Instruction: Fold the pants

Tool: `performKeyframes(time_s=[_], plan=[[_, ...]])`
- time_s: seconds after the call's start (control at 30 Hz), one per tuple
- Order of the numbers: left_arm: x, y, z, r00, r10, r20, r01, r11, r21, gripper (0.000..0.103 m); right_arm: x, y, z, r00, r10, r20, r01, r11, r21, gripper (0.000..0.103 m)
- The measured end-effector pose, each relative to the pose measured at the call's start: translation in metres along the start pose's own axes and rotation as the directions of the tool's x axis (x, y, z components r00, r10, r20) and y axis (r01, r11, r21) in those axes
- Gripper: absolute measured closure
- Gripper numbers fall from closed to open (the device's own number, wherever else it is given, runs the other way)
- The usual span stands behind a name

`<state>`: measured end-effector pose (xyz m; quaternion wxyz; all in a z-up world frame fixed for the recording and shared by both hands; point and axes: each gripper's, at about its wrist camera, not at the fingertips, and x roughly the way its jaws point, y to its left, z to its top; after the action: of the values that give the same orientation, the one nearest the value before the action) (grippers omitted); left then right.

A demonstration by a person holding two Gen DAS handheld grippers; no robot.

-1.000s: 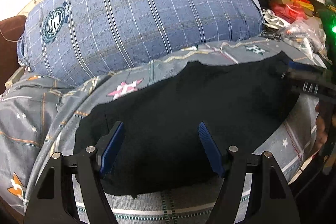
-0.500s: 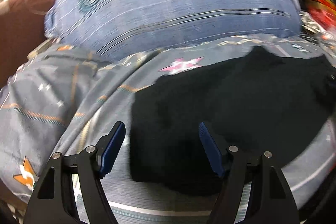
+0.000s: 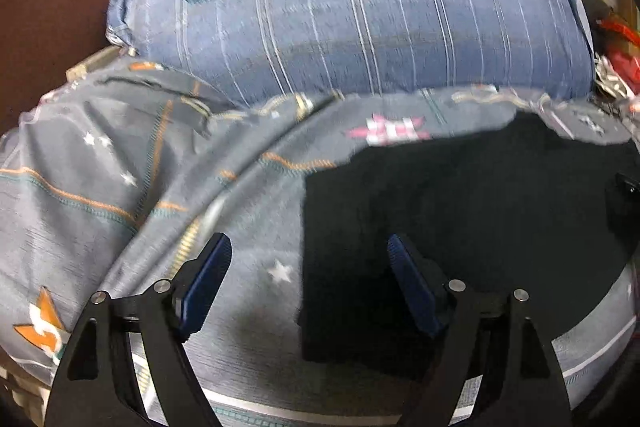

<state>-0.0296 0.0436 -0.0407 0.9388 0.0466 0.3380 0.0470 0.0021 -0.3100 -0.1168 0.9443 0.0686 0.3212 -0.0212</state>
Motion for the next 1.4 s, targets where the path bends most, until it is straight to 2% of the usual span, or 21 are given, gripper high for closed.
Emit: performKeyframes(time_s=[0.07, 0.17, 0.23, 0.33, 0.37, 0.4, 0.43, 0.47, 0.5, 0.6, 0.7, 0.8, 0.93, 1.03, 1.1, 1.23, 1.33, 1.4], plan=[[-0.001, 0.012, 0.005, 0.999, 0.04, 0.009, -0.04, 0.999, -0.028, 0.021, -0.005, 0.009, 0.005, 0.999, 0.034, 0.035, -0.034, 0.999, -0.009, 0.03], [0.006, 0.032, 0.011, 0.997, 0.069, -0.03, -0.071, 0.994, -0.085, 0.021, -0.004, 0.033, 0.01, 0.993, 0.109, 0.044, -0.107, 0.993, -0.049, 0.03], [0.007, 0.041, 0.012, 0.997, 0.06, -0.043, -0.065, 0.99, -0.124, 0.021, 0.001, 0.051, 0.017, 0.987, 0.153, 0.041, -0.149, 0.985, -0.083, 0.03], [0.013, 0.043, 0.019, 0.998, 0.011, -0.061, -0.02, 0.989, -0.148, 0.021, 0.015, 0.078, 0.03, 0.974, 0.225, 0.019, -0.222, 0.97, -0.099, 0.03], [0.014, 0.041, 0.023, 0.998, -0.007, -0.061, -0.001, 0.99, -0.141, 0.021, 0.022, 0.085, 0.034, 0.969, 0.245, 0.001, -0.244, 0.965, -0.095, 0.034], [0.016, 0.038, 0.028, 0.998, -0.026, -0.061, 0.018, 0.991, -0.131, 0.021, 0.028, 0.09, 0.038, 0.966, 0.259, -0.009, -0.259, 0.962, -0.087, 0.054], [0.019, 0.035, 0.034, 0.997, -0.043, -0.058, 0.036, 0.992, -0.12, 0.021, 0.036, 0.096, 0.043, 0.961, 0.276, -0.025, -0.277, 0.958, -0.078, 0.067], [0.022, 0.03, 0.04, 0.997, -0.056, -0.051, 0.05, 0.994, -0.102, 0.021, 0.045, 0.102, 0.048, 0.955, 0.293, -0.051, -0.296, 0.953, -0.067, 0.084], [0.028, 0.024, 0.044, 0.997, -0.06, -0.049, 0.056, 0.995, -0.078, 0.021, 0.054, 0.105, 0.051, 0.951, 0.303, -0.065, -0.307, 0.95, -0.057, 0.085], [0.044, 0.011, 0.049, 0.997, -0.068, -0.042, 0.067, 0.997, -0.028, 0.021, 0.081, 0.119, 0.061, 0.951, 0.289, -0.108, -0.297, 0.953, -0.057, 0.085], [0.062, 0.004, 0.046, 0.995, -0.048, -0.082, 0.047, 0.999, -0.011, 0.021, 0.103, 0.129, 0.066, 0.955, 0.261, -0.14, -0.273, 0.959, -0.076, 0.085], [0.073, 0.005, 0.047, 0.995, -0.053, -0.088, 0.052, 0.998, -0.018, 0.021, 0.12, 0.124, 0.07, 0.954, 0.246, -0.173, -0.256, 0.966, -0.037, 0.088], [0.08, 0.001, 0.049, 0.997, -0.016, -0.079, 0.018, 0.999, 0.028, 0.02, 0.134, 0.119, 0.078, 0.945, 0.255, -0.207, -0.261, 0.965, -0.001, 0.088], [0.087, 0.007, 0.049, 0.993, -0.04, -0.112, 0.04, 0.999, -0.005, 0.02, 0.139, 0.115, 0.081, 0.937, 0.278, -0.212, -0.279, 0.96, 0.027, 0.088], [0.084, 0.012, 0.049, 0.991, -0.066, -0.113, 0.063, 0.998, -0.031, 0.02, 0.136, 0.11, 0.082, 0.929, 0.31, -0.202, -0.306, 0.951, 0.052, 0.084], [0.06, 0.016, 0.048, 0.997, -0.066, -0.04, 0.065, 0.998, -0.025, 0.02, 0.11, 0.1, 0.085, 0.93, 0.337, -0.147, -0.33, 0.941, 0.067, 0.081], [0.038, 0.016, 0.046, 0.998, -0.05, 0.038, 0.05, 0.999, -0.002, 0.02, 0.085, 0.088, 0.08, 0.937, 0.331, -0.113, -0.322, 0.943, 0.09, 0.07], [0.024, 0.015, 0.046, 0.995, -0.061, 0.08, 0.061, 0.998, -0.001, 0.02, 0.068, 0.074, 0.073, 0.944, 0.314, -0.1, -0.303, 0.946, 0.11, 0.068]])
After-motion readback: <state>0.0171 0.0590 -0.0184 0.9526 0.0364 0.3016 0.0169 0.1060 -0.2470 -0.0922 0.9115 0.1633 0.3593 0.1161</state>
